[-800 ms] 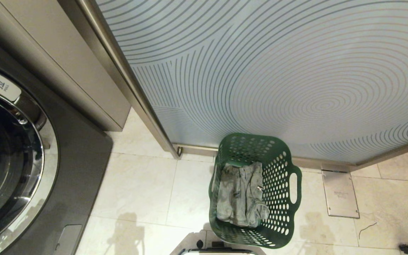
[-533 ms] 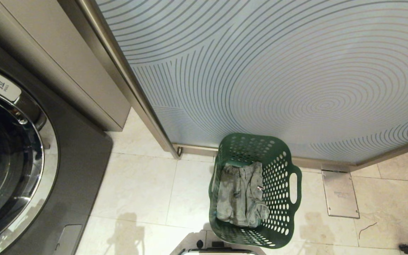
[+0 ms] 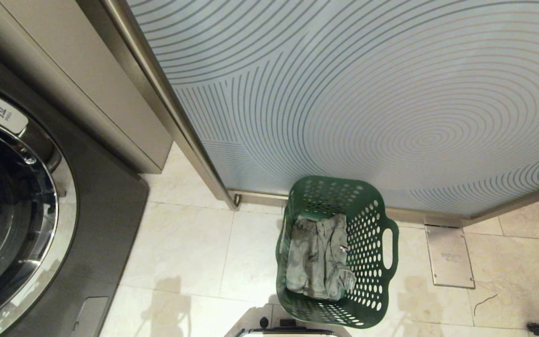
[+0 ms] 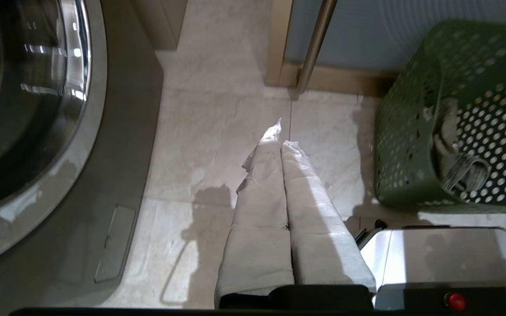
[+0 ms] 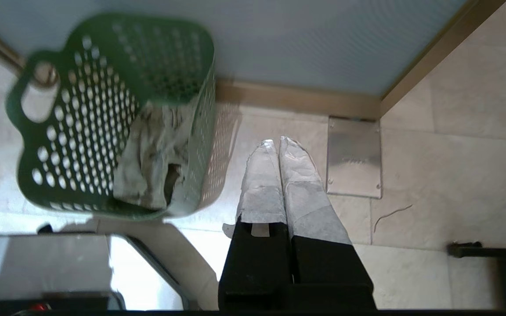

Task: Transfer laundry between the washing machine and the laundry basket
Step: Pick up the clothes basket and put it beside the washing machine

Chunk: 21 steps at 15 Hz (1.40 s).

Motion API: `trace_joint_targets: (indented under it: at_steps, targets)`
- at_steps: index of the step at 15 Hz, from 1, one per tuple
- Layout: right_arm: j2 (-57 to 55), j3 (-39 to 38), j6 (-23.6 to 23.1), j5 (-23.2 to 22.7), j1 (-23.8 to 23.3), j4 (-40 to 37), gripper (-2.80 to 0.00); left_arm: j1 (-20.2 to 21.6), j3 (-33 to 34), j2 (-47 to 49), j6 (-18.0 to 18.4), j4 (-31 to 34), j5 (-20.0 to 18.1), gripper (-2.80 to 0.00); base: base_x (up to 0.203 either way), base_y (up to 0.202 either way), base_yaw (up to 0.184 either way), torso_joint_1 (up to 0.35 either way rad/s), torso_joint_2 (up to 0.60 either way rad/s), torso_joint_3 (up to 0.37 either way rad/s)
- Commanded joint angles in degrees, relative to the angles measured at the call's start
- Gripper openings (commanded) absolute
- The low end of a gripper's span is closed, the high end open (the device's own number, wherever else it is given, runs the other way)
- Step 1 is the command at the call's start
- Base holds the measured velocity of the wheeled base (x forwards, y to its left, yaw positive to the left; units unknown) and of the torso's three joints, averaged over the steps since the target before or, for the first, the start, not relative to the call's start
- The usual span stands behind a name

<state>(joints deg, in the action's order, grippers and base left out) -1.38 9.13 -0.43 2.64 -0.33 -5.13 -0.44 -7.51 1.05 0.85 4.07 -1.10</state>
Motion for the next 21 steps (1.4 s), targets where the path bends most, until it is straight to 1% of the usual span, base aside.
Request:
trace_joint_targets:
  at_steps: [1, 2, 3, 4, 5, 6, 7, 9, 10, 11, 12, 13, 15, 16, 18, 19, 20, 21]
  targets:
    - [-4.8, 10.3, 0.2, 0.4, 0.0, -4.9, -2.80, -0.1, -8.4, 4.6, 0.0, 3.6, -0.3, -2.80, 0.000, 0.000, 0.000, 0.000, 0.00, 0.000]
    - [-10.1, 17.0, 0.7, 0.5, 0.0, -9.8, -2.80, -0.2, -14.6, 10.2, 0.1, 7.9, -1.0, -2.80, 0.000, 0.000, 0.000, 0.000, 0.00, 0.000]
    - [-17.0, 21.9, 1.6, 0.5, 0.0, -13.8, -2.80, -0.4, -18.3, 16.2, 0.1, 11.6, -2.4, -2.80, 0.000, 0.000, 0.000, 0.000, 0.00, 0.000]
    - [-24.4, 25.5, 2.6, 0.4, 0.0, -16.7, -2.80, -0.5, -20.1, 22.1, 0.1, 14.2, -4.6, -2.80, 0.000, 0.000, 0.000, 0.000, 0.00, 0.000]
    - [-31.9, 28.2, 3.6, 0.3, 0.0, -18.6, -2.80, -0.6, -20.5, 28.2, 0.0, 15.3, -7.1, -2.80, 0.000, 0.000, 0.000, 0.000, 0.00, 0.000]
    - [-38.6, 29.9, 4.5, 0.2, 0.0, -19.0, -2.80, -0.7, -20.2, 33.2, 0.0, 15.0, -9.6, -2.80, 0.000, 0.000, 0.000, 0.000, 0.00, 0.000]
    - [-43.7, 30.4, 5.1, 0.2, 0.0, -17.7, -2.80, -0.9, -19.5, 36.7, 0.3, 14.0, -11.3, -2.80, 0.000, 0.000, 0.000, 0.000, 0.00, 0.000]
    - [-51.4, 29.6, 6.4, 0.1, 0.7, -9.5, -2.80, -1.2, -17.8, 41.8, 0.8, 11.9, -13.2, -2.80, 0.000, 0.000, 0.000, 0.000, 0.00, 0.000]
    - [-53.6, 28.0, 7.8, 0.0, 1.5, -7.1, -2.80, -1.3, -17.9, 43.5, 0.9, 11.4, -13.8, -2.80, 0.000, 0.000, 0.000, 0.000, 0.00, 0.000]
    - [-54.2, 26.2, 10.2, 0.0, 2.1, -6.2, -2.80, -2.3, -17.3, 44.3, 1.3, 11.3, -14.8, -2.80, 0.000, 0.000, 0.000, 0.000, 0.00, 0.000]
    - [-55.2, 25.0, 11.2, 0.0, 2.4, -5.9, -2.80, -4.4, -16.7, 45.5, 1.8, 11.1, -15.3, -2.80, 0.000, 0.000, 0.000, 0.000, 0.00, 0.000]
    - [-57.1, 24.5, 11.6, 0.1, 2.5, -5.8, -2.80, -6.5, -16.0, 47.3, 1.3, 10.7, -15.5, -2.80, 0.000, 0.000, 0.000, 0.000, 0.00, 0.000]
    - [-59.7, 21.5, 11.8, 0.1, 2.5, -4.2, -2.80, -10.0, -14.6, 52.0, -0.8, 9.5, -15.7, -2.80, 0.000, 0.000, 0.000, 0.000, 0.00, 0.000]
    - [-61.8, 20.3, 11.7, 0.2, 2.6, -1.6, -2.80, -11.9, -14.1, 55.2, -2.1, 7.8, -15.7, -2.80, 0.000, 0.000, 0.000, 0.000, 0.00, 0.000]
    - [-68.6, 19.0, 11.7, 0.3, 2.8, 6.3, -2.80, -15.0, -14.1, 63.8, -3.9, 2.3, -15.4, -2.80, 0.000, 0.000, 0.000, 0.000, 0.00, 0.000]
    - [-72.8, 18.9, 11.7, 0.4, 2.9, 10.2, -2.80, -16.7, -14.6, 68.5, -4.4, -1.2, -14.5, -2.80, 0.000, 0.000, 0.000, 0.000, 0.00, 0.000]
    - [-76.9, 19.1, 11.7, 0.5, 2.9, 14.4, -2.80, -19.3, -15.1, 73.2, -4.7, -4.7, -12.8, -2.80, 0.000, 0.000, 0.000, 0.000, 0.00, 0.000]
    - [-80.3, 19.3, 11.7, 0.6, 2.9, 19.0, -2.80, -22.9, -15.7, 77.4, -5.2, -8.0, -10.6, -2.80, 0.000, 0.000, 0.000, 0.000, 0.00, 0.000]
